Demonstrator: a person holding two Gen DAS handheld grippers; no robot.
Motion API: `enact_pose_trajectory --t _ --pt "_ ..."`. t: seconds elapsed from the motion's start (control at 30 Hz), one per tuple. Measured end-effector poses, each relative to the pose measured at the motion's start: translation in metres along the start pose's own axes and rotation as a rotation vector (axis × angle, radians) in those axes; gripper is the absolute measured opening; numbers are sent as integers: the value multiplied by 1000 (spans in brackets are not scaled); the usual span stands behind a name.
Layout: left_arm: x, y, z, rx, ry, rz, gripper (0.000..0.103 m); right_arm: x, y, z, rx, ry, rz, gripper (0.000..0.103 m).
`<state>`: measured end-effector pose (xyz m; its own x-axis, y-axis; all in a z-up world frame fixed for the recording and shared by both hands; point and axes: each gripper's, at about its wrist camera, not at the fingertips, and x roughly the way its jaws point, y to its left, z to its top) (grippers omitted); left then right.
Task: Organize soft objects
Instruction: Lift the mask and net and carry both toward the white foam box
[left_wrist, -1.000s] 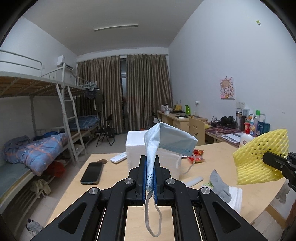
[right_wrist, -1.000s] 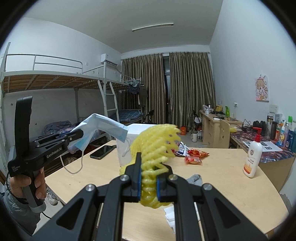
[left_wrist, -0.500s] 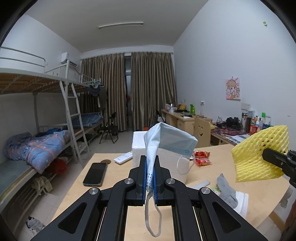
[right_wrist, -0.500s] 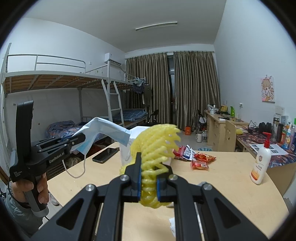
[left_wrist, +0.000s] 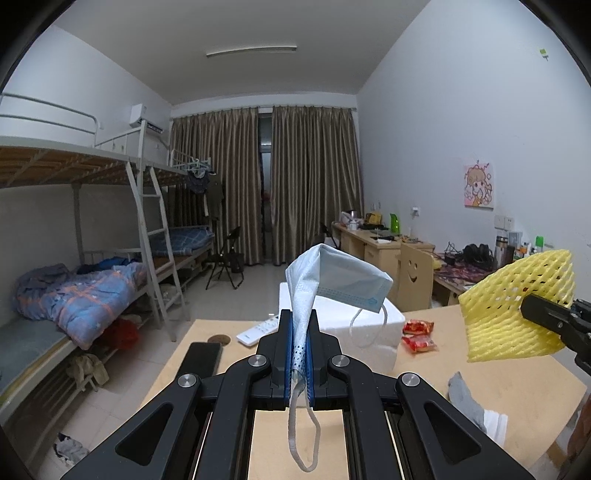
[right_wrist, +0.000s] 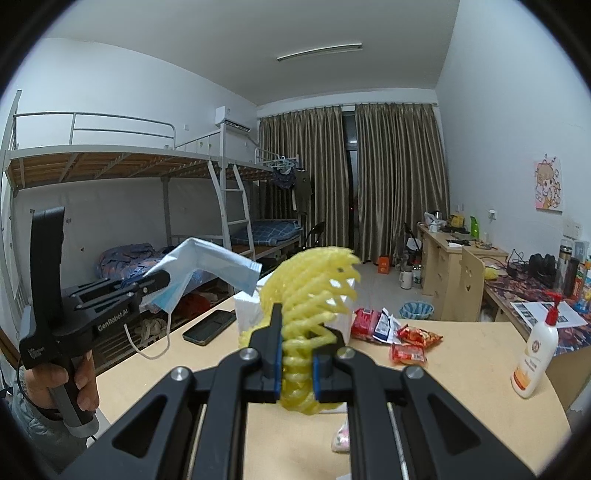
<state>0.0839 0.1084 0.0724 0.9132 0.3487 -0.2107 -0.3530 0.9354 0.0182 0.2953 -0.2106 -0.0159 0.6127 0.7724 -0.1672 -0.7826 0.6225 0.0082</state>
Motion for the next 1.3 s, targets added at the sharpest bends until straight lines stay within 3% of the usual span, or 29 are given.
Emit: enact_pose_trajectory --t 0.73,1.3 --pt "57 2 28 17 44 -42 6 34 1 21 -16 9 18 15" --pt "137 -12 37 24 148 -93 6 59 -5 27 -7 36 14 15"
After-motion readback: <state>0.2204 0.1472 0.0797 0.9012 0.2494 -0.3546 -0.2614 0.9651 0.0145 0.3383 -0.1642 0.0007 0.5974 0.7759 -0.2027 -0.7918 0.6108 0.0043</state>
